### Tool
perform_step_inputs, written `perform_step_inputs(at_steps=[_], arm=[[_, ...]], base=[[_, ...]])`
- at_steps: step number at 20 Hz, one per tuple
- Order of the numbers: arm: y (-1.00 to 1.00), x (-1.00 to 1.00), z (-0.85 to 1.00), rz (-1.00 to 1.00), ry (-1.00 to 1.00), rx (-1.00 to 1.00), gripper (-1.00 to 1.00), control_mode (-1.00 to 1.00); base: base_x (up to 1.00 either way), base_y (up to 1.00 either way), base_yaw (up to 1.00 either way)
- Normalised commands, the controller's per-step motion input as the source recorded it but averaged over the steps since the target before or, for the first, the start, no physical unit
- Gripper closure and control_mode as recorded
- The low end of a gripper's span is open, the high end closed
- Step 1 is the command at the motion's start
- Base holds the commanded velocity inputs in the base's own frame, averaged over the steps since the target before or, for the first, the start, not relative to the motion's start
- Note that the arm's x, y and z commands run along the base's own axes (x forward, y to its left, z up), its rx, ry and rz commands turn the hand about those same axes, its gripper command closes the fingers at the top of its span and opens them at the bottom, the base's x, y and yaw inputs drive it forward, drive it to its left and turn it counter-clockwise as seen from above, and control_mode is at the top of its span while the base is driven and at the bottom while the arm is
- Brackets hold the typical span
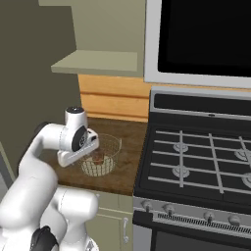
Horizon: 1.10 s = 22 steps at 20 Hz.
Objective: Open the cabinet, pick up the bread from the cabinet and place it in the basket. Then move the basket to the dining counter.
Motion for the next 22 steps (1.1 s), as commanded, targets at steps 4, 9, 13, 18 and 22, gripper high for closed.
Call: perform_step_inputs(at_steps=[4, 9, 13, 18, 22], arm=[[0.29, 0.54, 0.00, 0.00, 0.01, 0.00, -1.00, -1.00], [0.08, 0.30, -0.13, 0.00, 0.07, 0.00, -1.00, -1.00], [0.00, 0.12, -0.34, 0.00, 0.07, 0.00, -1.00, -1.00], [0.00, 0.10, -0.33, 0.00, 0.02, 0.00, -1.00, -1.00], [0.00, 0.00, -0.37, 0.00, 0.00, 0.00, -1.00, -1.00]], base=[[0.00, 0.00, 0.00], [0.00, 0.00, 0.00], [0.00, 0.00, 0.00], [0.00, 0.00, 0.00], [0.00, 0.00, 0.00]])
